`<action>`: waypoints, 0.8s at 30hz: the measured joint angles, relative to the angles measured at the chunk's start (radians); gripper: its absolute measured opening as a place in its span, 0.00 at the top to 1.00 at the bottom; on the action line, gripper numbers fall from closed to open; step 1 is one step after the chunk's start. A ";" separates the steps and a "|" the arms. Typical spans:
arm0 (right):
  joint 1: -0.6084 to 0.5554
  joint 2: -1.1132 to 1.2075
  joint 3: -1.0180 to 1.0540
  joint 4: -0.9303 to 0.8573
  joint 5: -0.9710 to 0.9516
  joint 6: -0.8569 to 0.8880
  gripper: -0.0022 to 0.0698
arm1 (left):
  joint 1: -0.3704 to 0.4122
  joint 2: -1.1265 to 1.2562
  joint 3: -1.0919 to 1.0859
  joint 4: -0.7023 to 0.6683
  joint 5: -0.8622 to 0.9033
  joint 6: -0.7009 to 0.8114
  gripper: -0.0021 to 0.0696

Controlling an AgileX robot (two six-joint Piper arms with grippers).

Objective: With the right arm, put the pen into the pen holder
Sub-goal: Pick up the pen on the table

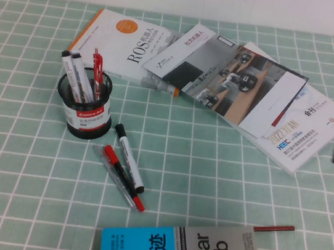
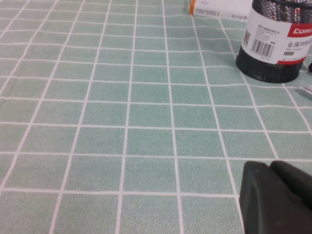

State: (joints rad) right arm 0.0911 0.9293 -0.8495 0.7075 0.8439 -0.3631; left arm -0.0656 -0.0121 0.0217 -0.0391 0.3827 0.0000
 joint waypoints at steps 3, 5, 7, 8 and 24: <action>0.068 0.155 -0.066 -0.029 -0.002 0.013 1.00 | 0.000 0.000 0.000 0.000 0.000 0.000 0.98; 0.142 0.237 -0.111 -0.080 -0.019 0.068 1.00 | 0.000 0.000 0.000 0.000 0.000 0.000 0.98; 0.232 0.318 -0.167 -0.168 -0.033 0.145 1.00 | 0.000 0.000 0.000 0.000 0.000 0.000 0.98; 0.283 0.364 -0.198 -0.217 -0.040 0.192 1.00 | 0.000 0.000 0.000 0.000 0.000 0.000 0.98; 0.657 1.008 -0.803 -0.469 0.113 0.394 0.99 | 0.000 0.000 0.000 0.000 0.000 0.000 0.98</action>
State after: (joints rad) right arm 0.7483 1.9370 -1.6520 0.2383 0.9569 0.0306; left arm -0.0656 -0.0121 0.0217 -0.0391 0.3827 0.0000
